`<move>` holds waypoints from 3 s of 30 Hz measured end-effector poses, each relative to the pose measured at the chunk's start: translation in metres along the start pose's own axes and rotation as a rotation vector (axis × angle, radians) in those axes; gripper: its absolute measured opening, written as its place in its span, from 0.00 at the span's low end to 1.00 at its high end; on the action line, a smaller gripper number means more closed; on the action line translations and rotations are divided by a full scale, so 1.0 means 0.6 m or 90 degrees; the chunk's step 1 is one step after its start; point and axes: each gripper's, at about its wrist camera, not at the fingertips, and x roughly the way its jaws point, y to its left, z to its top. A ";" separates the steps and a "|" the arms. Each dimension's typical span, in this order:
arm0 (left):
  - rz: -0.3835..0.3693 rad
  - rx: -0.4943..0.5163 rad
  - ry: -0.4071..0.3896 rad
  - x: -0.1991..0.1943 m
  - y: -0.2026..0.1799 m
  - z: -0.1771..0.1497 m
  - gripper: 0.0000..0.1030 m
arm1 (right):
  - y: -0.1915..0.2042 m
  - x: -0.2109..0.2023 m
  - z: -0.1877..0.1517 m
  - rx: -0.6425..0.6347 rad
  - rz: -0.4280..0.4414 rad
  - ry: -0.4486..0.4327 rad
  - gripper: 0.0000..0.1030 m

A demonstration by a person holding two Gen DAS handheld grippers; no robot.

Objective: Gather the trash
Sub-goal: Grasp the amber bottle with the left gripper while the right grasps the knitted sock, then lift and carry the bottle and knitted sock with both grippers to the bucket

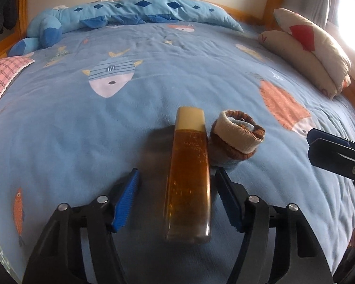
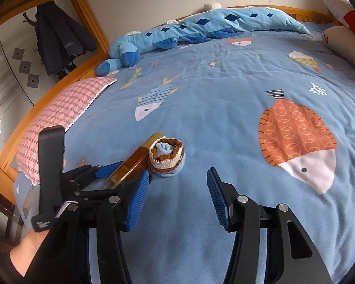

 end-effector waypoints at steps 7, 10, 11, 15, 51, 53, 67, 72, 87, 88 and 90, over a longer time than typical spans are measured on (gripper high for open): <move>-0.044 -0.063 -0.009 -0.011 0.041 0.006 0.31 | 0.010 0.033 0.008 -0.001 0.016 0.022 0.50; -0.049 -0.074 -0.010 -0.018 0.053 0.003 0.31 | 0.012 0.056 0.012 -0.001 0.014 0.036 0.50; -0.048 -0.073 -0.011 -0.020 0.056 0.002 0.31 | 0.012 0.064 0.014 0.001 0.013 0.041 0.50; -0.050 -0.075 -0.011 -0.025 0.064 0.000 0.31 | 0.009 0.100 0.021 0.017 0.007 0.068 0.58; -0.245 0.105 -0.006 -0.184 -0.250 -0.087 0.31 | -0.057 -0.287 -0.161 0.095 -0.073 -0.059 0.36; -0.254 0.126 -0.006 -0.194 -0.284 -0.099 0.31 | -0.067 -0.319 -0.184 0.106 -0.088 -0.069 0.36; -0.381 0.264 0.058 -0.249 -0.499 -0.221 0.31 | -0.143 -0.521 -0.375 0.221 -0.197 -0.132 0.36; -0.409 0.316 0.074 -0.266 -0.561 -0.263 0.31 | -0.152 -0.583 -0.436 0.252 -0.239 -0.153 0.36; -0.468 0.437 0.153 -0.291 -0.719 -0.387 0.31 | -0.183 -0.703 -0.619 0.354 -0.327 -0.168 0.36; -0.469 0.444 0.157 -0.291 -0.727 -0.394 0.31 | -0.184 -0.706 -0.625 0.357 -0.329 -0.167 0.36; -0.471 0.456 0.164 -0.289 -0.740 -0.405 0.31 | -0.188 -0.713 -0.638 0.363 -0.338 -0.165 0.36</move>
